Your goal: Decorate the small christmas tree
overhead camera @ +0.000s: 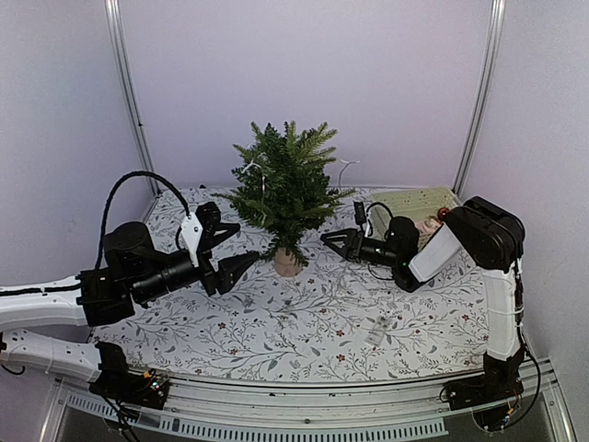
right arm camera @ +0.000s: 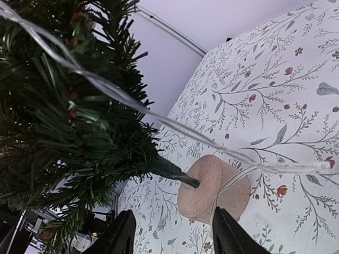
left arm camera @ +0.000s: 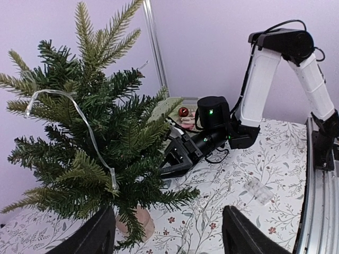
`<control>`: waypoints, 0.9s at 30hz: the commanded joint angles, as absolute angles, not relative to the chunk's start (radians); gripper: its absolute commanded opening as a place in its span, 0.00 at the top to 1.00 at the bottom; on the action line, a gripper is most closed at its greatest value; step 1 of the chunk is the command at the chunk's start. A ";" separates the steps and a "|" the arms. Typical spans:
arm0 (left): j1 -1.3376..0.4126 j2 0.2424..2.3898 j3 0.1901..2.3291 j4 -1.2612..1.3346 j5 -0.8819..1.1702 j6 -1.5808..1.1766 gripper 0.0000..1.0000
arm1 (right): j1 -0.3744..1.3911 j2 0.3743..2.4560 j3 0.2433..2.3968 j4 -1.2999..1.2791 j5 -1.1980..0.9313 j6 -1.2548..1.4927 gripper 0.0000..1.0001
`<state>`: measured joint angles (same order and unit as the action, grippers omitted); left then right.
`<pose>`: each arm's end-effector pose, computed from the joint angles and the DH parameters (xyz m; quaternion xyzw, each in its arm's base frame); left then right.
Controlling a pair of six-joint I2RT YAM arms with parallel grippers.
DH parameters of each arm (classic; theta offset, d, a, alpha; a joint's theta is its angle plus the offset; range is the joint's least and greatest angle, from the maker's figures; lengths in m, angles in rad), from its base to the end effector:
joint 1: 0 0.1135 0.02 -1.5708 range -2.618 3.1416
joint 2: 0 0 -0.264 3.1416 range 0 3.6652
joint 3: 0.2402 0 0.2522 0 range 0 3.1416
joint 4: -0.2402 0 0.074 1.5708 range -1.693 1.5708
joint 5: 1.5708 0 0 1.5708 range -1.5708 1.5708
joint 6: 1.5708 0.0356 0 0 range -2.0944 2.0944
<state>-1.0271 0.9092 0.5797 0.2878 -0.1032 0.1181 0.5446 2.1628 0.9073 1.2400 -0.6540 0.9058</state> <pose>0.1161 -0.1849 0.2947 0.3605 0.6251 -0.2700 0.6375 0.3331 0.2271 0.1167 -0.1005 0.7043 0.6120 0.3454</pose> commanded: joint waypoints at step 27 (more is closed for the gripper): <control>-1.213 0.945 0.468 0.489 -0.273 0.175 0.39 | 0.641 1.790 0.666 1.124 -0.494 0.809 1.00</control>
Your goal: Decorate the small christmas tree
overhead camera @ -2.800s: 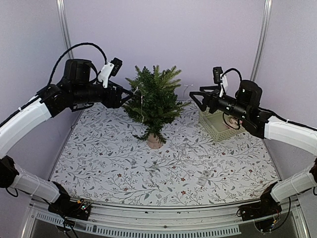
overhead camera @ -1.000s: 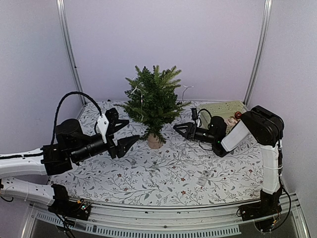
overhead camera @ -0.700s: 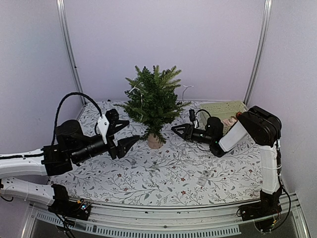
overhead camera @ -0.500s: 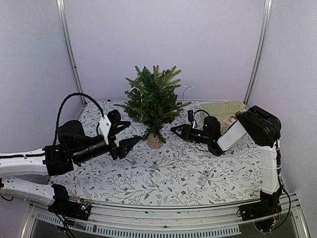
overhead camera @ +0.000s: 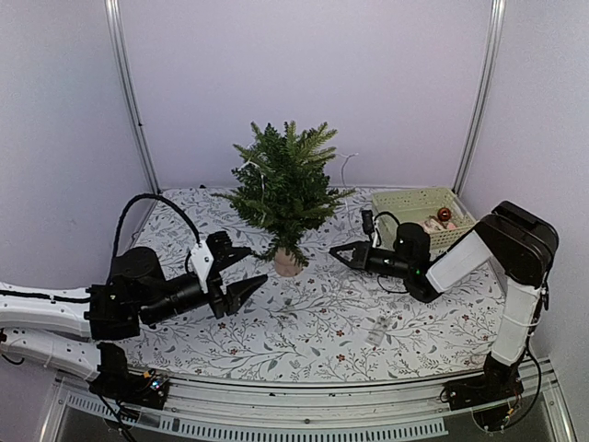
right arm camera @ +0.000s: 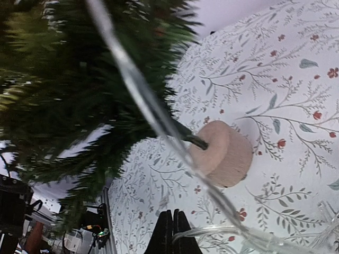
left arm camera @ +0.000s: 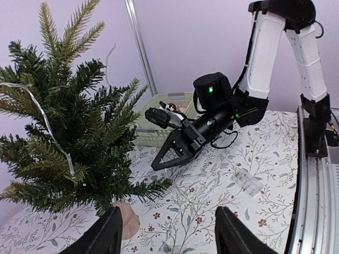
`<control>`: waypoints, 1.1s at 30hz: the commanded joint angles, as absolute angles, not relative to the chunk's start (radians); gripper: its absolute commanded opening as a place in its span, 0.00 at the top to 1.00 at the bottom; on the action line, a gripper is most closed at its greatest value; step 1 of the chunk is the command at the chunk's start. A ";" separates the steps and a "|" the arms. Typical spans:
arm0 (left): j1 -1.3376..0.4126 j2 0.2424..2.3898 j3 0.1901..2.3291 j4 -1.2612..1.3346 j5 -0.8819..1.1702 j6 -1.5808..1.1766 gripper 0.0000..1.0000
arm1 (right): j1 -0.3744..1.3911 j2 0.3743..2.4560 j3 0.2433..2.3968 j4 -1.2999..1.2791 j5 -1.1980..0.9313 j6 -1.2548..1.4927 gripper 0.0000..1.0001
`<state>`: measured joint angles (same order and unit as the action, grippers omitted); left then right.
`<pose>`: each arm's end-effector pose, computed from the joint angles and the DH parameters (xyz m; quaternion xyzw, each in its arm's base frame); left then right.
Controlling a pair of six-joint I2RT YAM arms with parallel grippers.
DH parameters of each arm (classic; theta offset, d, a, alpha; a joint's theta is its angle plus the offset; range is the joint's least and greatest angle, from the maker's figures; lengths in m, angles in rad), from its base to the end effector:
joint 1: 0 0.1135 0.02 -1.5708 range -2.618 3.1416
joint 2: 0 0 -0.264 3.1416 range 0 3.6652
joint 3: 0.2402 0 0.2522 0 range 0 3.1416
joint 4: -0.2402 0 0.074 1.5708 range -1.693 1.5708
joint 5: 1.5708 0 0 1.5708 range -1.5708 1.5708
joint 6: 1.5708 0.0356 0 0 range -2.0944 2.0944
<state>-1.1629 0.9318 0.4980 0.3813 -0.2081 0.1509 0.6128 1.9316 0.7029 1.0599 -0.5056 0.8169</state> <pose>0.0935 -0.1979 0.2712 0.3840 0.6150 -0.2659 0.6353 0.2809 0.2186 0.1322 -0.0851 0.7525 0.5537 0.3463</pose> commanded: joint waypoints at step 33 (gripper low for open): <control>-1.305 1.722 0.680 1.062 -0.512 0.256 0.49 | 0.705 1.354 0.782 0.890 -0.564 0.767 1.00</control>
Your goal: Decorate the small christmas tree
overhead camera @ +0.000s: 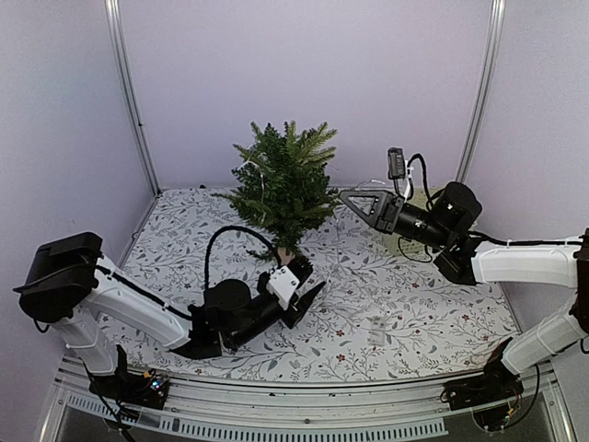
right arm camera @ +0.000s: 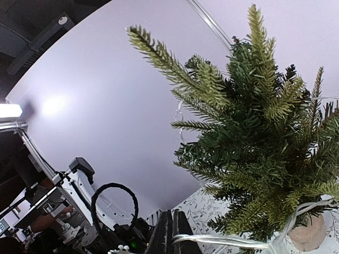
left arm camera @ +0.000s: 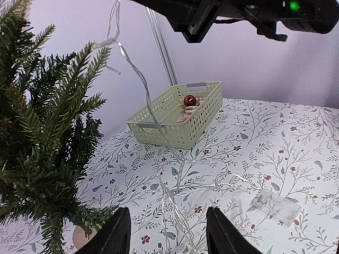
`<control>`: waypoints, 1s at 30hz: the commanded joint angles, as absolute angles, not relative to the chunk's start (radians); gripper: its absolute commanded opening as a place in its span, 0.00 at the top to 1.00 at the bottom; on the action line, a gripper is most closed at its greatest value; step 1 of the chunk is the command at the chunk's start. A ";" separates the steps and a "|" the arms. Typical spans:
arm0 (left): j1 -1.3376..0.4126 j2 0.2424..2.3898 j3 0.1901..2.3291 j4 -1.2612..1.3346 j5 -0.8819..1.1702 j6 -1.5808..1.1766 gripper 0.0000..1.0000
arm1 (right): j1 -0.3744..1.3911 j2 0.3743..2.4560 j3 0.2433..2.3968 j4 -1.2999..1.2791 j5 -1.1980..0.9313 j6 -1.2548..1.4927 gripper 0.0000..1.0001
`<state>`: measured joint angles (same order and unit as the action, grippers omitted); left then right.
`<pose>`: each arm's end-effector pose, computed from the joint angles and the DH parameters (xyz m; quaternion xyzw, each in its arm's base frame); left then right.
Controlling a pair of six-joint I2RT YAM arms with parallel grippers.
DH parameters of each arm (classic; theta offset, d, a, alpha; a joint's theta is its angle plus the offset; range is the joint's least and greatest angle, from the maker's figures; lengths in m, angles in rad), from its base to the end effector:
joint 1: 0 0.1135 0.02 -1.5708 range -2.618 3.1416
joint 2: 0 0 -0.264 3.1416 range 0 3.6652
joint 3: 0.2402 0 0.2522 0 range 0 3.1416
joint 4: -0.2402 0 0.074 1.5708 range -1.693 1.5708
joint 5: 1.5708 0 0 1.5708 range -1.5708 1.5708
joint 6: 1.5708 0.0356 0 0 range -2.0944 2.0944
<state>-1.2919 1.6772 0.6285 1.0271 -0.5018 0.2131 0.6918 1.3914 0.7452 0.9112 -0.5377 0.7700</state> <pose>0.1066 -0.3100 0.1913 0.3464 0.6241 -0.1957 0.6725 0.2236 0.2089 0.3010 -0.1879 0.5935 0.6313 0.4625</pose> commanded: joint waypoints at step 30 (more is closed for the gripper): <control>-1.243 1.847 0.859 0.973 -0.370 0.267 0.71 | 0.738 1.312 0.841 0.862 -0.594 0.753 1.00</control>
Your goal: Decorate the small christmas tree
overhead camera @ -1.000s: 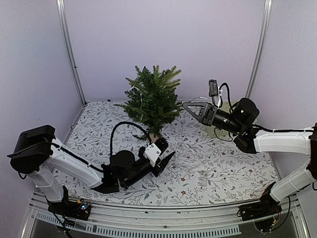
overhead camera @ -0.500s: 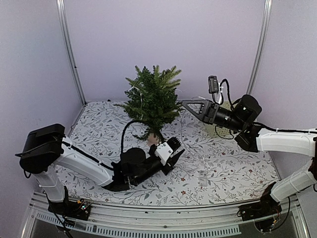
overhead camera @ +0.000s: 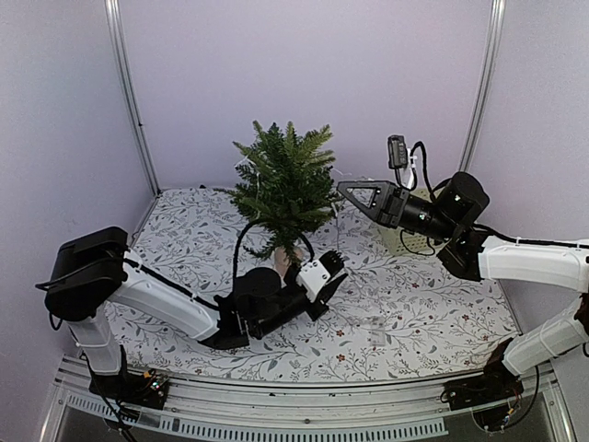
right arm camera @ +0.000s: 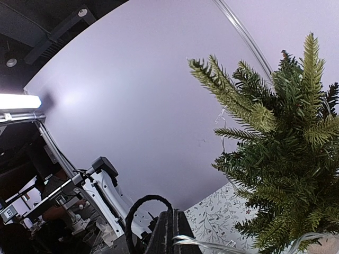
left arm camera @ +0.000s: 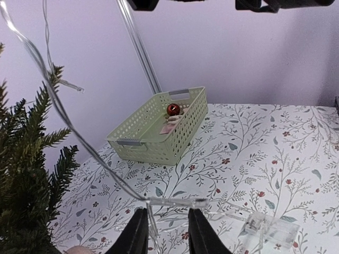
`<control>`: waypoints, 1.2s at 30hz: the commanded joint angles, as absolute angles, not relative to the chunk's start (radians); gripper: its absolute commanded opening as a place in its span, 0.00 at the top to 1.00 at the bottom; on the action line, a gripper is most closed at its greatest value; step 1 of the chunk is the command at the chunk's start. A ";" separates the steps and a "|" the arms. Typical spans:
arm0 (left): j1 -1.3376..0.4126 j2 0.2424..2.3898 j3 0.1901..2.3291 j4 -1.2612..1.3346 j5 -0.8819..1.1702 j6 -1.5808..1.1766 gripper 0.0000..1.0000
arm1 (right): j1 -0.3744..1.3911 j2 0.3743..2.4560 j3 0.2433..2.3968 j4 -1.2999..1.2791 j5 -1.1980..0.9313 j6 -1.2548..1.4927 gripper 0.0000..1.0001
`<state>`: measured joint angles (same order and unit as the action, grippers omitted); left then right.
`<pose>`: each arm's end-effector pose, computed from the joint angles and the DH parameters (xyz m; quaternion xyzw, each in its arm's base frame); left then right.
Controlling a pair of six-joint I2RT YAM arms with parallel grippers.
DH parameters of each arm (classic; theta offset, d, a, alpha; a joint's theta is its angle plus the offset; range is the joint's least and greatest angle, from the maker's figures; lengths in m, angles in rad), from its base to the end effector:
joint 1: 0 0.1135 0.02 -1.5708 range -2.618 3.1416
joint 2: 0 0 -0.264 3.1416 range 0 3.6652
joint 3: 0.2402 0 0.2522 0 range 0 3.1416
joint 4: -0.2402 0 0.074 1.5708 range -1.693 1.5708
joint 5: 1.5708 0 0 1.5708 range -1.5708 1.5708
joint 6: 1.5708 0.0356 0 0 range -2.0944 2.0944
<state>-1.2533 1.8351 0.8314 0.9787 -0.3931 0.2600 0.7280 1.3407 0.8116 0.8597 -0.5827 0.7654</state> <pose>0.1310 -0.3549 0.1913 0.3828 0.6041 -0.2034 0.6687 0.2107 0.2140 0.3324 -0.2233 0.5609 0.6520 0.4587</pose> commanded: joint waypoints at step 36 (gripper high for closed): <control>-1.249 1.560 0.810 0.796 -0.176 0.195 1.00 | 0.738 1.267 0.728 0.771 -0.530 0.659 0.53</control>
